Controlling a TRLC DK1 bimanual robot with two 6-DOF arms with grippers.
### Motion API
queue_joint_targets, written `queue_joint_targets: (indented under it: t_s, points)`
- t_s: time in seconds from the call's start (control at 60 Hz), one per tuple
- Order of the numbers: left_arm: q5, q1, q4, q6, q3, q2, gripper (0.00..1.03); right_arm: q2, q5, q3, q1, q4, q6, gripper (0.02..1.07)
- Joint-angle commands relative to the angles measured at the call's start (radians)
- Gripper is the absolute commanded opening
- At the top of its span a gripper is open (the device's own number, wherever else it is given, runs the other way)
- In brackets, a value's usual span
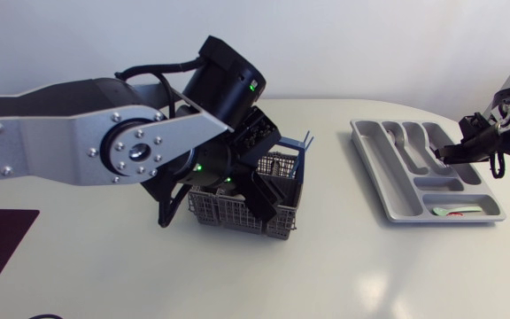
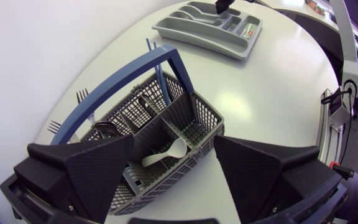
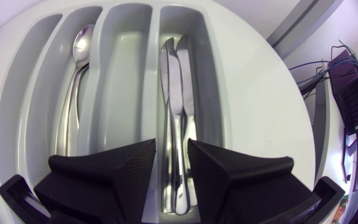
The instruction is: Sort the cutlery from the basket into the organizer compartments.
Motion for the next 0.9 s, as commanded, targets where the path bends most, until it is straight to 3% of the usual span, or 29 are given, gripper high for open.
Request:
queue_joint_targets:
  t_s: [0.0,0.15,0.483,0.783,0.883]
  points:
    - [-0.018,-0.016,-0.017,0.021,-0.022,0.003,0.89,-0.075,0.0,-0.069,0.009,0.018,0.014,0.75]
    - [-0.096,-0.064,-0.03,0.021,0.005,0.04,0.88,-0.197,-0.011,-0.207,0.018,0.058,0.0,0.82]
    - [-0.205,-0.111,-0.139,0.008,0.157,0.155,0.8,-0.593,-0.081,-0.593,0.095,0.109,-0.026,0.84]
    - [-0.213,-0.13,-0.347,-0.029,0.349,0.27,0.47,-0.871,-0.081,-0.793,0.192,0.058,-0.018,0.86]
    - [-0.217,-0.128,-0.386,-0.039,0.373,0.304,0.45,-0.949,-0.081,-0.833,0.227,0.02,-0.006,0.88]
